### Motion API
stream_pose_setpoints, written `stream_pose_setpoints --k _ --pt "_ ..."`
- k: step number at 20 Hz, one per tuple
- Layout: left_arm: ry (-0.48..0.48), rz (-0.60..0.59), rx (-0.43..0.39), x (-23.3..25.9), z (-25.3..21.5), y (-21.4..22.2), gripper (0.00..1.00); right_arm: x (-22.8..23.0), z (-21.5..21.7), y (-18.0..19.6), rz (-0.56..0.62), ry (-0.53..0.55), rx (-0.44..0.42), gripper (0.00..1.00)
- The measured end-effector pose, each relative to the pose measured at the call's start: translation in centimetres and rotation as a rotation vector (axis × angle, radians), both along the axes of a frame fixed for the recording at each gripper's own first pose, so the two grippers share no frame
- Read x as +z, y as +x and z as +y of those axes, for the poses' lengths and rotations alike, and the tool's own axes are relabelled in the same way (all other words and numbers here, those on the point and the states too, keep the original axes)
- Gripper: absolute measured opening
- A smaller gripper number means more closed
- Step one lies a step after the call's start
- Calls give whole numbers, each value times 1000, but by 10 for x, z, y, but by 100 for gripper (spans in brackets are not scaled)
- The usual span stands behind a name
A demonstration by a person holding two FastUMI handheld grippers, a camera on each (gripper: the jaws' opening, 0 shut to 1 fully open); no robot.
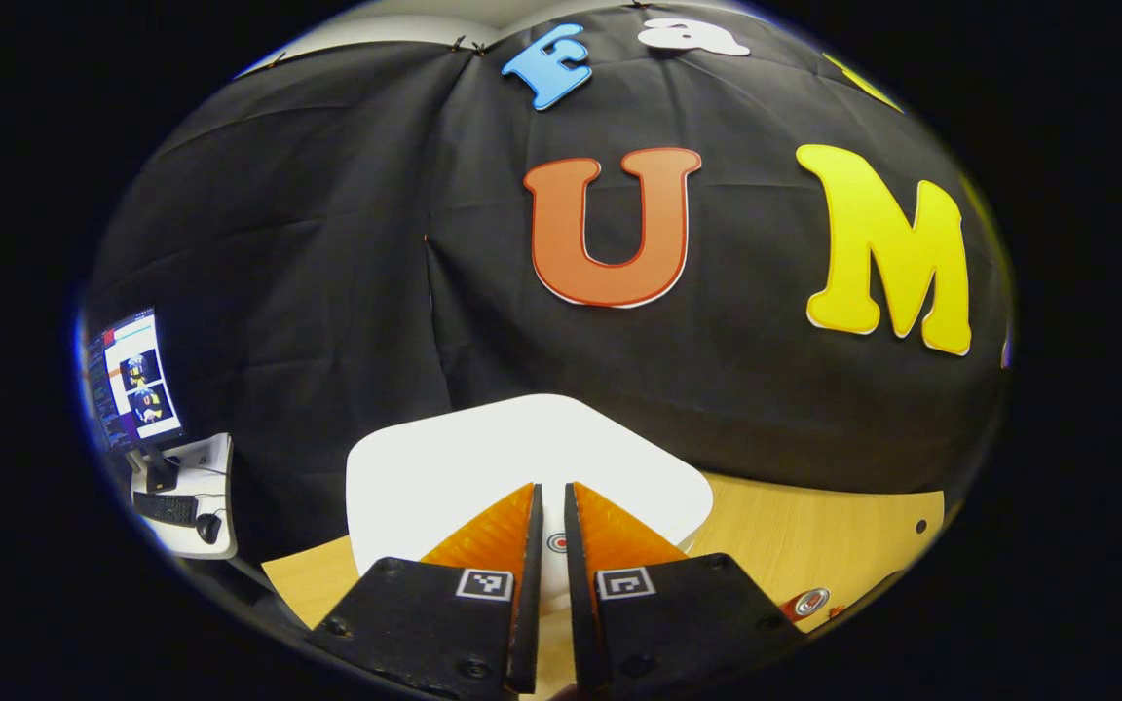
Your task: Press the lid of the desktop garbage bin to open it, pick up the crumpled paper on the desktop and throw it into the bin, then pick up the pop can on the desktop and drop it into the bin, and finally close the garbage bin lid.
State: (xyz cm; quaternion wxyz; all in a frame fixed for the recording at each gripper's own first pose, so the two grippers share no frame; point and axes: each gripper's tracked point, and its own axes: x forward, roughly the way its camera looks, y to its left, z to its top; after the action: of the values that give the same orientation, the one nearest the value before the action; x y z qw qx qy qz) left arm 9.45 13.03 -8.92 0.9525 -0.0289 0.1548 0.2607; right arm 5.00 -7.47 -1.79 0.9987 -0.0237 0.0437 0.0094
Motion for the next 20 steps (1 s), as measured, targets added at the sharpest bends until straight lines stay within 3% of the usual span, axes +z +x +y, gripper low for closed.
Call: stream_pose_setpoints --k 3,10,16,20 --pt "-15 7 1 -6 -1 0 16 -4 2 0 10 6 5 94" --pt "79 -6 0 9 -4 0 14 -5 5 -2 2 21 6 94" --pt "137 -159 -105 67 -38 -6 11 -4 -2 -6 0 41 -12 94" --pt "157 -165 -141 80 -54 -14 11 2 1 -8 -19 39 -2 94"
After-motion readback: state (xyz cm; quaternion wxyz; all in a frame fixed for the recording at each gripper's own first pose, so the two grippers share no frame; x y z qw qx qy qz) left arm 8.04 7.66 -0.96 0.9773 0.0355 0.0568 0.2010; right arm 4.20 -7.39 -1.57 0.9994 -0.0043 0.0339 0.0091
